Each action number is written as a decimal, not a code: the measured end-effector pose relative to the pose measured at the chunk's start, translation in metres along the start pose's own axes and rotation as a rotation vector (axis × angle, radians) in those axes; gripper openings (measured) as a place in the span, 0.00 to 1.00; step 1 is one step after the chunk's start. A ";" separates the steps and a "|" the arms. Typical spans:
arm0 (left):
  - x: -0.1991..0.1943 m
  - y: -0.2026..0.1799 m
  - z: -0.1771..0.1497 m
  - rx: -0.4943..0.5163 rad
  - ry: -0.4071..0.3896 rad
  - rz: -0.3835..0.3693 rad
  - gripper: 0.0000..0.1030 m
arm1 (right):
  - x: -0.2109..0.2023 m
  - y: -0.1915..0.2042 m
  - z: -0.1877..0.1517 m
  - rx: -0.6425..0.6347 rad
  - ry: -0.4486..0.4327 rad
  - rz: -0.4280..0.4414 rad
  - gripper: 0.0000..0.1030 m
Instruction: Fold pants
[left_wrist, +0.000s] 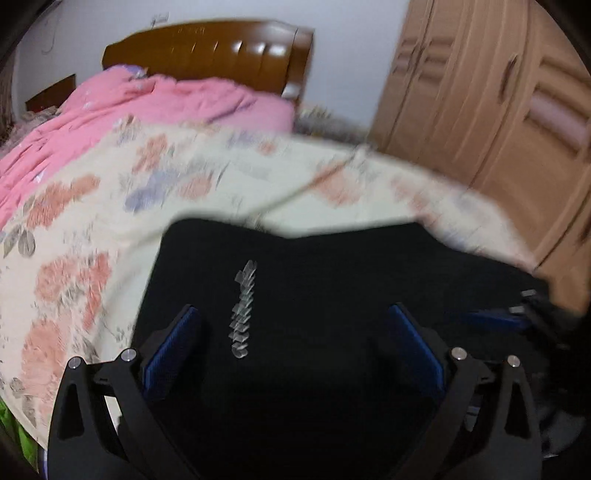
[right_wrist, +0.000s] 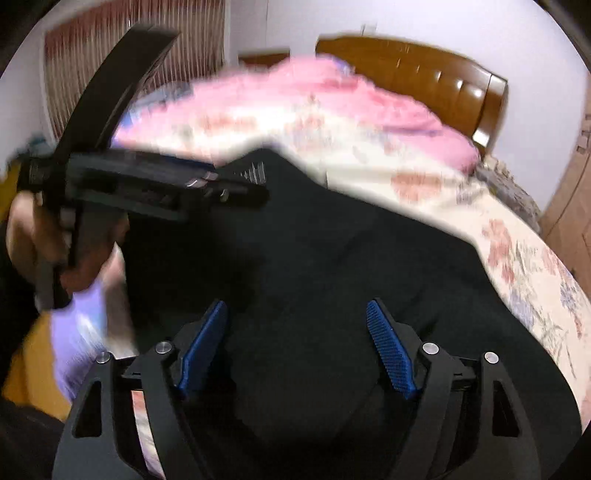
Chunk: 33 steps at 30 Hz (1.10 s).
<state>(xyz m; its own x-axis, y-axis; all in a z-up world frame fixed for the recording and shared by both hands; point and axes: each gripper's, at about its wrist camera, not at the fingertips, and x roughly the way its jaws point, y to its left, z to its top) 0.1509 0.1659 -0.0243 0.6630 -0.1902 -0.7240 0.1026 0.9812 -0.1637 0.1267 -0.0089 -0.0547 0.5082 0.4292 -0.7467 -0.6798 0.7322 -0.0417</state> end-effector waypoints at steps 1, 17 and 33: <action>0.014 0.008 -0.007 -0.022 0.031 0.018 0.98 | 0.000 -0.006 -0.006 0.025 -0.029 0.027 0.76; 0.054 0.029 0.064 -0.018 0.074 -0.027 0.98 | 0.005 -0.015 -0.002 0.086 -0.024 0.079 0.85; 0.050 -0.010 0.054 0.241 -0.008 0.258 0.98 | -0.009 -0.020 0.034 -0.044 -0.070 0.115 0.85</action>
<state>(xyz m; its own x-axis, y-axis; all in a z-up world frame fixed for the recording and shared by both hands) 0.2231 0.1482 -0.0231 0.6953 0.0641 -0.7158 0.1028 0.9769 0.1874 0.1540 -0.0095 -0.0246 0.4605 0.5458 -0.7000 -0.7573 0.6530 0.0110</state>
